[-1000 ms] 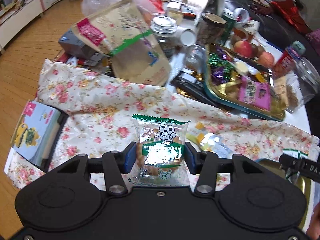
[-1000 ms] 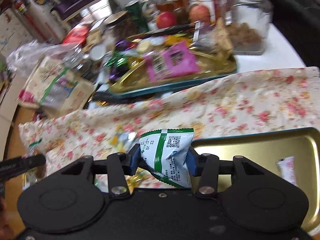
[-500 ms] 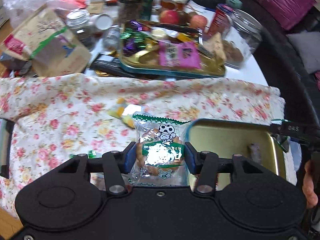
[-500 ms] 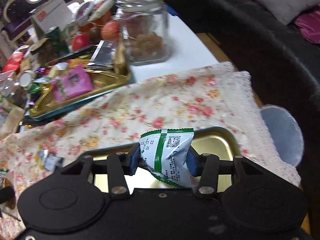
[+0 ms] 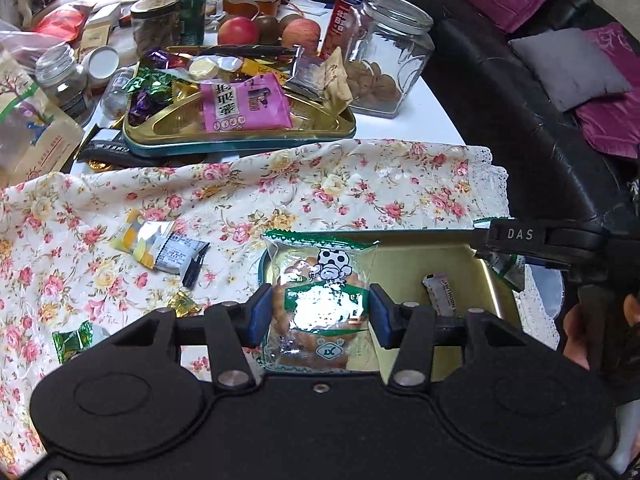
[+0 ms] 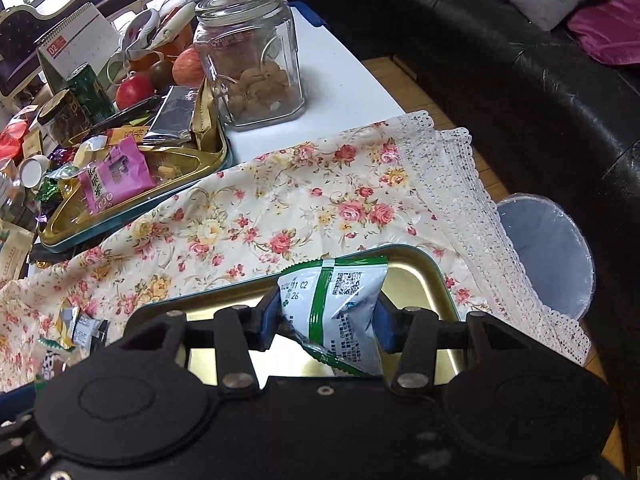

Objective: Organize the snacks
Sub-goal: 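Carry both held snacks over the gold tray, then open the left gripper to drop the cookie while the right gripper releases the white-green bag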

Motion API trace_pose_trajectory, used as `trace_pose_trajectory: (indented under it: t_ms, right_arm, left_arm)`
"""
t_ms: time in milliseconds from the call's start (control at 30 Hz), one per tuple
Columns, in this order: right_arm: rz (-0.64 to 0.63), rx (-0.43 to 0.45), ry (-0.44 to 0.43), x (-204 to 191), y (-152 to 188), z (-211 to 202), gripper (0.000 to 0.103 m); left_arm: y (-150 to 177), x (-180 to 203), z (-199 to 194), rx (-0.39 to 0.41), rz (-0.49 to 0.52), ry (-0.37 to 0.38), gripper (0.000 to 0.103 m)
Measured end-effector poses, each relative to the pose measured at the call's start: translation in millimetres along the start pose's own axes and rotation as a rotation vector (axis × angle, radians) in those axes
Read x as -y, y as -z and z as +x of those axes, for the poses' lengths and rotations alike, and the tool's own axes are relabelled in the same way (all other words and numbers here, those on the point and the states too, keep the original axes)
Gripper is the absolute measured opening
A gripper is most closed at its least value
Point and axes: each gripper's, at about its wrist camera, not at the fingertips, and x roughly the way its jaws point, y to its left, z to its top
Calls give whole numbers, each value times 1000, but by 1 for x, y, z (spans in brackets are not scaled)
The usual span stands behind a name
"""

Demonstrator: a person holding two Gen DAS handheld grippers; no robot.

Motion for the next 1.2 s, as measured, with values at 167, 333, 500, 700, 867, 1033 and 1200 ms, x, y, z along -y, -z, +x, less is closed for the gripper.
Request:
trace_pose_trajectory:
  t_ms: [167, 333, 500, 700, 867, 1033, 1200]
  right_arm:
    - [17, -2, 4, 4, -1, 1, 50]
    - [22, -6, 0, 4, -1, 3, 50]
    - [17, -8, 1, 2, 0, 3, 50]
    - [15, -6, -2, 0, -1, 2, 50]
    - [17, -17, -12, -1, 0, 1, 50]
    - [11, -43, -39, 1, 3, 0, 50]
    - [13, -32, 1, 12, 5, -3, 50]
  left_arm:
    - [1, 5, 1, 14, 31, -6, 56]
    - [0, 7, -3, 10, 15, 77, 57]
    - [0, 11, -11, 70, 54, 27, 58]
    - [1, 5, -9, 68, 81, -41, 58]
    - [-1, -9, -9, 57, 59, -88, 58]
    - [-1, -26, -8, 52, 39, -144, 58]
    - [-1, -37, -7, 46, 31, -176, 58]
